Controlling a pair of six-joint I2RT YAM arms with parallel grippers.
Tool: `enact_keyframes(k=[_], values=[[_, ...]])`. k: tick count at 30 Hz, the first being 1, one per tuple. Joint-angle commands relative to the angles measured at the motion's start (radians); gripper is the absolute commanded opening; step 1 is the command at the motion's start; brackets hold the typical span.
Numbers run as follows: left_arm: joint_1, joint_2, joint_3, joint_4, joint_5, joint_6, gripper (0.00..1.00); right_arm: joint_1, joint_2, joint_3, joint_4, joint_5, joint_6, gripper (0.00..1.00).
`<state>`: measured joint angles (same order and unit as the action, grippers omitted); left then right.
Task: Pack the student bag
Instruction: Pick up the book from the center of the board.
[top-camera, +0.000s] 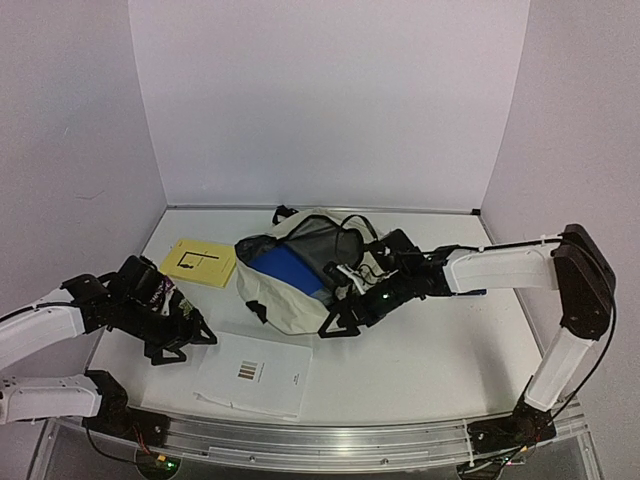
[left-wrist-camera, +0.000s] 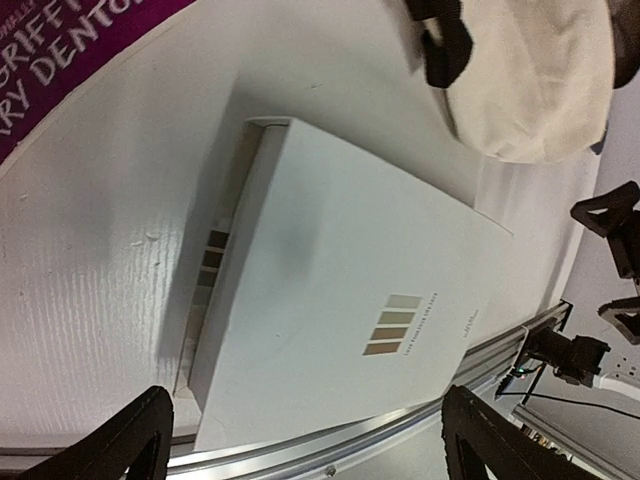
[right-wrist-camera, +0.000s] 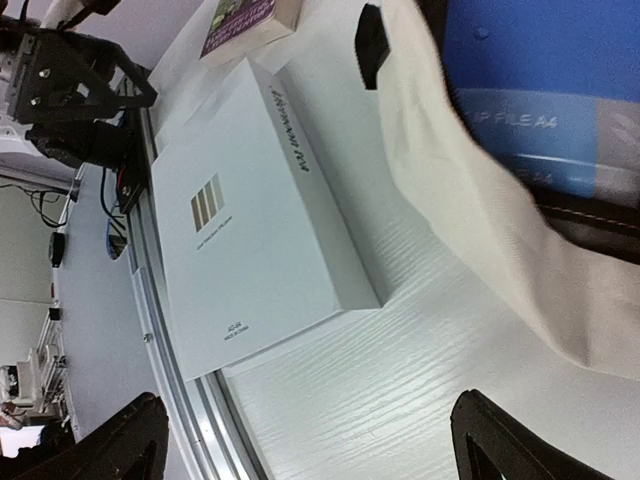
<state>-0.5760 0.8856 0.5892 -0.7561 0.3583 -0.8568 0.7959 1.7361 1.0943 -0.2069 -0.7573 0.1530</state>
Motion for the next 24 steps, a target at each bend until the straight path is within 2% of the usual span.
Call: enact_keyframes(k=[1,5,11,19,24], values=[[-0.005,0.036,-0.027,0.035,-0.065,-0.072,0.92,0.064,0.113,0.039,0.135,-0.063,0.051,0.94],[-0.005,0.071,-0.05,0.079,-0.074,-0.075,0.9,0.117,0.231,0.081,0.139,-0.083,0.066,0.88],[-0.007,0.13,-0.11,0.207,-0.034,-0.084,0.81,0.173,0.32,0.074,0.204,-0.126,0.135,0.77],[-0.06,0.137,-0.141,0.325,0.02,-0.078,0.56,0.19,0.361,0.1,0.255,-0.163,0.194,0.5],[-0.109,0.113,-0.136,0.369,0.034,-0.075,0.39,0.189,0.298,0.083,0.255,-0.183,0.178,0.37]])
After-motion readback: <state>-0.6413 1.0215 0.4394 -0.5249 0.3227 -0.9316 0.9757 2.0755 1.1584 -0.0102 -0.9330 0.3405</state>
